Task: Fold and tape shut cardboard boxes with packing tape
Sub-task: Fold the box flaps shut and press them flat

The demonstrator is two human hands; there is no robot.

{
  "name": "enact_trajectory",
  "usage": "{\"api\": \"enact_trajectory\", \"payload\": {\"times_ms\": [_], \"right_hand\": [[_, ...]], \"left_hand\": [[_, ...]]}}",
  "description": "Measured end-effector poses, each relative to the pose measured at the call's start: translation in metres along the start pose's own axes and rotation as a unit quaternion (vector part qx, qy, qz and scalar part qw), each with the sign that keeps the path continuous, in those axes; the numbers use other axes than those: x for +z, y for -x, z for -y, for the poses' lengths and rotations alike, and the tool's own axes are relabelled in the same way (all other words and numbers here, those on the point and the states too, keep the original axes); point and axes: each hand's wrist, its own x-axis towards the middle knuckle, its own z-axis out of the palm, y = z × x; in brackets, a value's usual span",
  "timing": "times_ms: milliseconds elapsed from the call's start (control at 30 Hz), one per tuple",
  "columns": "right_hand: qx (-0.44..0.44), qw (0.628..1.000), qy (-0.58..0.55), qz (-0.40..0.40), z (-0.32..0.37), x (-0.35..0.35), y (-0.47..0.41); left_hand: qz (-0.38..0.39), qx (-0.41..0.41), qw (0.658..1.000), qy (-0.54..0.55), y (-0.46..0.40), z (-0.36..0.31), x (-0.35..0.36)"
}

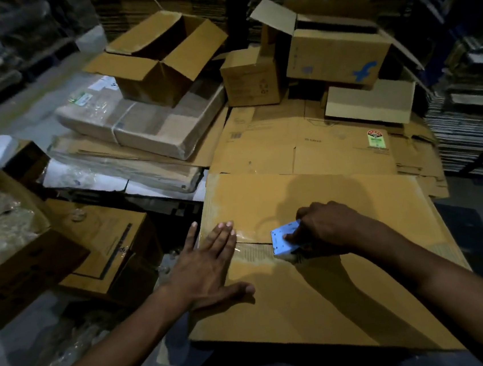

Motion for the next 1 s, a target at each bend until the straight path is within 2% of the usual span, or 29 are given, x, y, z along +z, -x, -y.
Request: {"api": "enact_trajectory", "payload": {"times_ms": [133,267,500,600,733,800,900,1000], "right_hand": [[-0.010,1.000,-0.002,-0.013,0.000,0.003,0.002],[-0.001,1.000,-0.008,-0.014,0.002,0.000,0.002],[0.010,1.000,-0.015,-0.011,0.005,-0.004,0.001],[0.014,1.000,-0.012,-0.013,0.006,-0.005,0.004],[0.022,1.000,-0.012,-0.009,0.009,-0.004,0.006],[0.022,1.000,-0.015,-0.010,0.008,-0.006,0.006],[0.021,0.999,-0.022,-0.010,0.007,-0.005,0.006],[0.030,0.998,-0.045,-0.010,0.007,-0.003,0.005]], "left_hand": [[0.002,-0.002,1.000,0.021,0.003,-0.013,0.005],[-0.057,0.001,0.997,0.054,-0.002,-0.020,0.001],[0.001,0.008,0.997,0.073,-0.016,-0.048,0.006],[-0.017,0.037,0.994,0.100,-0.025,-0.072,0.010],[-0.023,0.024,0.993,0.110,-0.028,-0.077,0.013],[-0.018,-0.005,0.995,0.103,-0.020,-0.063,0.011],[-0.034,-0.135,0.988,0.067,0.003,-0.043,0.008],[0.024,-0.191,0.981,0.041,0.023,-0.050,0.003]]}}
